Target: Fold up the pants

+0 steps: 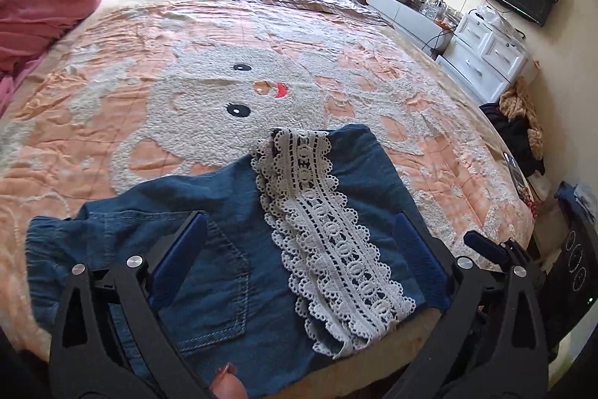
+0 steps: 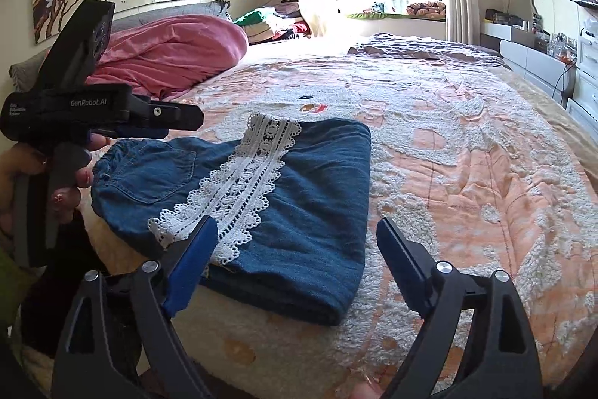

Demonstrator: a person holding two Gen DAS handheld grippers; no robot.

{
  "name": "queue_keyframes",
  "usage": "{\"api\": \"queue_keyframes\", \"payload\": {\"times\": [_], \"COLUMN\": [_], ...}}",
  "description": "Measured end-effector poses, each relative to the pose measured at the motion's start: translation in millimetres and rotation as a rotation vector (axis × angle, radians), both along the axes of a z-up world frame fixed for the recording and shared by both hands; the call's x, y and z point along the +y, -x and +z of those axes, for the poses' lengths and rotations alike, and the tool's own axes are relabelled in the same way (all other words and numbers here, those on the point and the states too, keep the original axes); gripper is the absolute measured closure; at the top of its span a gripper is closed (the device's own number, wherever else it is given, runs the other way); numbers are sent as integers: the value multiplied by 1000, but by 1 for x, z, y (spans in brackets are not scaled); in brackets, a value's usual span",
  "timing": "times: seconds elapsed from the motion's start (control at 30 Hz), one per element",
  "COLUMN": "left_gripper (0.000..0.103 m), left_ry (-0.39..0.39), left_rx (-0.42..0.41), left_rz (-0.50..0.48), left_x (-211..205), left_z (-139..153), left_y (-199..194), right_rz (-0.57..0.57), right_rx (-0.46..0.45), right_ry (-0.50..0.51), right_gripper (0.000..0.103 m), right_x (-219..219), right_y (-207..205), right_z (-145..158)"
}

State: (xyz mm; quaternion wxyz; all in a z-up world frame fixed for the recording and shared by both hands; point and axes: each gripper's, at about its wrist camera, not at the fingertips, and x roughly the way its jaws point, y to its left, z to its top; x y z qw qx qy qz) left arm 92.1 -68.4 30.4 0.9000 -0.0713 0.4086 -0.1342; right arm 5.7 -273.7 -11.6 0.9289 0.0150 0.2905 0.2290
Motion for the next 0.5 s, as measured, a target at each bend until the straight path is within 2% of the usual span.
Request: {"api": "queue_keyframes", "payload": {"times": [0.27, 0.5], "left_gripper": [10, 10], "left_ry": [-39, -50], "left_rx": [-46, -55], "left_rz": [50, 60], "left_x": [13, 18], "left_z": [6, 8], "left_y": [23, 36], "right_rz": [-49, -92], "right_rx": [9, 36], "right_ry": [9, -1], "right_gripper": [9, 9], "right_x": [2, -1], "right_y": [6, 9], "right_z": [11, 15]}}
